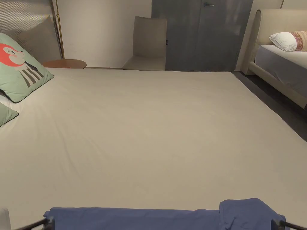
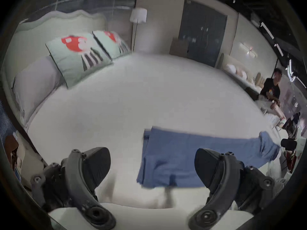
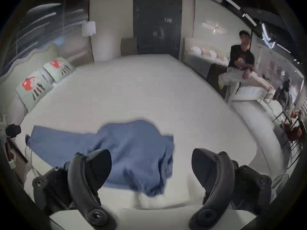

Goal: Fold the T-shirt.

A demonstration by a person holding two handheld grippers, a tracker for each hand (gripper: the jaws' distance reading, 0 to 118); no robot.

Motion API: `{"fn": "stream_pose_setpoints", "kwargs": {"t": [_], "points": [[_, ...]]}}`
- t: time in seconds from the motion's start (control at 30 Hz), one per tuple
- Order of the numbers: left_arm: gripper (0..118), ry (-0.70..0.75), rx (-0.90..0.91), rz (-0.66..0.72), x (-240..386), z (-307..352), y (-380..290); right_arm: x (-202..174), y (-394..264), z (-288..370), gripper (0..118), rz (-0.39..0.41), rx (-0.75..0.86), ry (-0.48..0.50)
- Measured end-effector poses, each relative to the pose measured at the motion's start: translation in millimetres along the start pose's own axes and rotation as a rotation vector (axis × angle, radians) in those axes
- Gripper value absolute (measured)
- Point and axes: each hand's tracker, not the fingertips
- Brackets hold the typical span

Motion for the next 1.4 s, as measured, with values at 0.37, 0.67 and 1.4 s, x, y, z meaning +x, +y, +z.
{"fn": "stream_pose_setpoints", "kwargs": {"t": [0.37,0.67,1.4], "points": [[45,-0.102,0.377,-0.145,76.7,36.7,40.2,-94.7,40.5,31.2,40,-0.033,0.464,-0.033],[0,-0.298,0.322,-0.024,46.4,30.5,48.0,-129.1,45.0,31.0,1,-0.028,0.486,0.005],[103,-0.677,-0.395,0.687,-107.3,-126.7,-25.4,-153.9,29.6,37.5,1,0.024,0.380,-0.017]]}}
